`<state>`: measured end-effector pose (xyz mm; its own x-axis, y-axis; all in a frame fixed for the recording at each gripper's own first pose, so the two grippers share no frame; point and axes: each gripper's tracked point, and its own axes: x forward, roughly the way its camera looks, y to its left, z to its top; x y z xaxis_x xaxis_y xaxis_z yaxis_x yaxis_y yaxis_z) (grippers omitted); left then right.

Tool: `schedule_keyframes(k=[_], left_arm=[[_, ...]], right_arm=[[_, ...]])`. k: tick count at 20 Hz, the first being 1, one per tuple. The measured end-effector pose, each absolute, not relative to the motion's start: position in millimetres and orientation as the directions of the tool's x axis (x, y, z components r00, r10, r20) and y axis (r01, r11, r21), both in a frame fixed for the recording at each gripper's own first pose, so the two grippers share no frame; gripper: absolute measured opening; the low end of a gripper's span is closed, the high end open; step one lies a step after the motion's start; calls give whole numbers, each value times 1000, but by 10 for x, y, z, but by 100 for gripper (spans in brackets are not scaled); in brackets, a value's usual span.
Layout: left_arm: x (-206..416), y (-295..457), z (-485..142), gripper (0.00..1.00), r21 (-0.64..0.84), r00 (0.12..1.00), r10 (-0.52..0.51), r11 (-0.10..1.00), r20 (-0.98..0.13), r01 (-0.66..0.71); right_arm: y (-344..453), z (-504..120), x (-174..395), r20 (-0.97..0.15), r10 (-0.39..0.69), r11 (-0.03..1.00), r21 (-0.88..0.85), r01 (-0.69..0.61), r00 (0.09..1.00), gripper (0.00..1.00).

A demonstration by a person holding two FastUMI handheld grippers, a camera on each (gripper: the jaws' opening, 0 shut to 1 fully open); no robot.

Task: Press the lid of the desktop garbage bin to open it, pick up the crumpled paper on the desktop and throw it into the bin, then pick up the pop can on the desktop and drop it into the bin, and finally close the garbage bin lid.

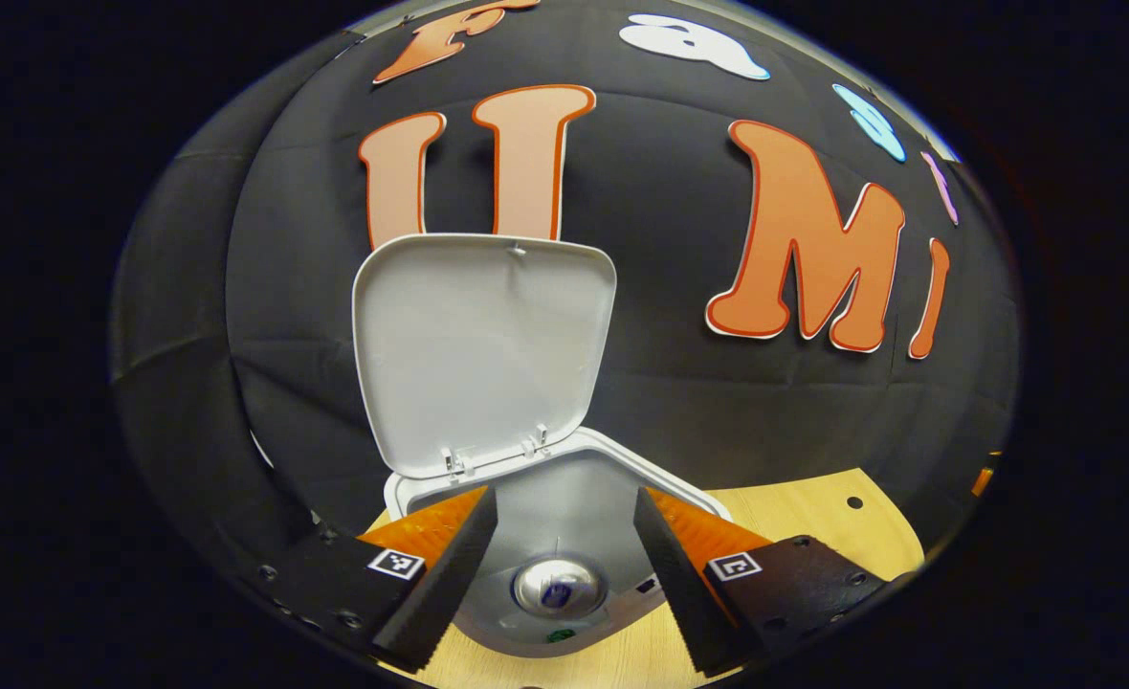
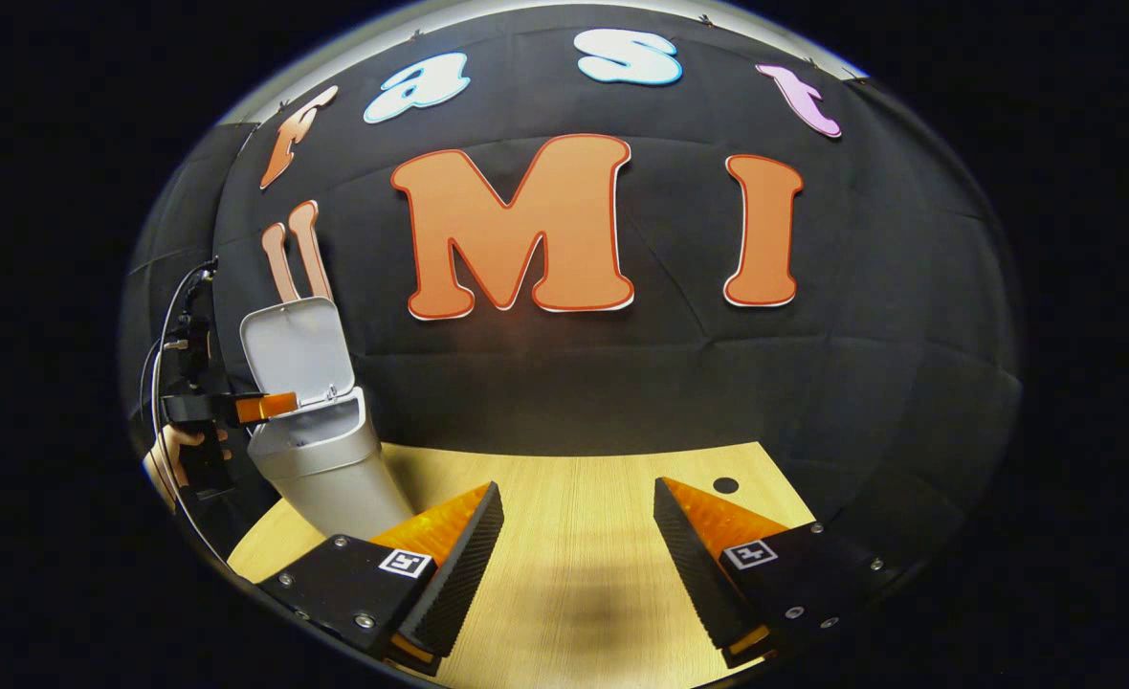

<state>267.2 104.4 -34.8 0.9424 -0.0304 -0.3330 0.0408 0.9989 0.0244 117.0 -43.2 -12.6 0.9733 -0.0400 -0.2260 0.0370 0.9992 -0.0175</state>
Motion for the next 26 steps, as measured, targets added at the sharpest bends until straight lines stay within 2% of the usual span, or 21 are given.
schedule_keyframes(k=[1, 8, 13, 17, 26], left_arm=[[2658, 1040, -325, 94, 24, 944, -31, 999, -329, 41], [2547, 1114, -121, 94, 39, 953, 1, 999, -304, 11], [2554, 1103, 442, 94, -3, 965, -25, 1000, -261, 25], [2753, 1274, 1000, 94, 24, 975, 9, 1000, -224, -3], [3533, 1317, 1663, 94, 14, 965, 14, 1000, -260, -11]], right_arm=[[-425, -145, 1175, -229, -39, 999, -13, 37, 973, 95], [-346, -161, 1170, -233, -12, 1000, -9, 10, 972, 95], [-254, -169, 1191, -231, 15, 1000, 2, -15, 973, 95], [-204, -151, 1221, -221, 38, 999, 15, -35, 975, 95], [-412, -128, 1326, -210, 8, 999, 45, 1, 978, 95]])
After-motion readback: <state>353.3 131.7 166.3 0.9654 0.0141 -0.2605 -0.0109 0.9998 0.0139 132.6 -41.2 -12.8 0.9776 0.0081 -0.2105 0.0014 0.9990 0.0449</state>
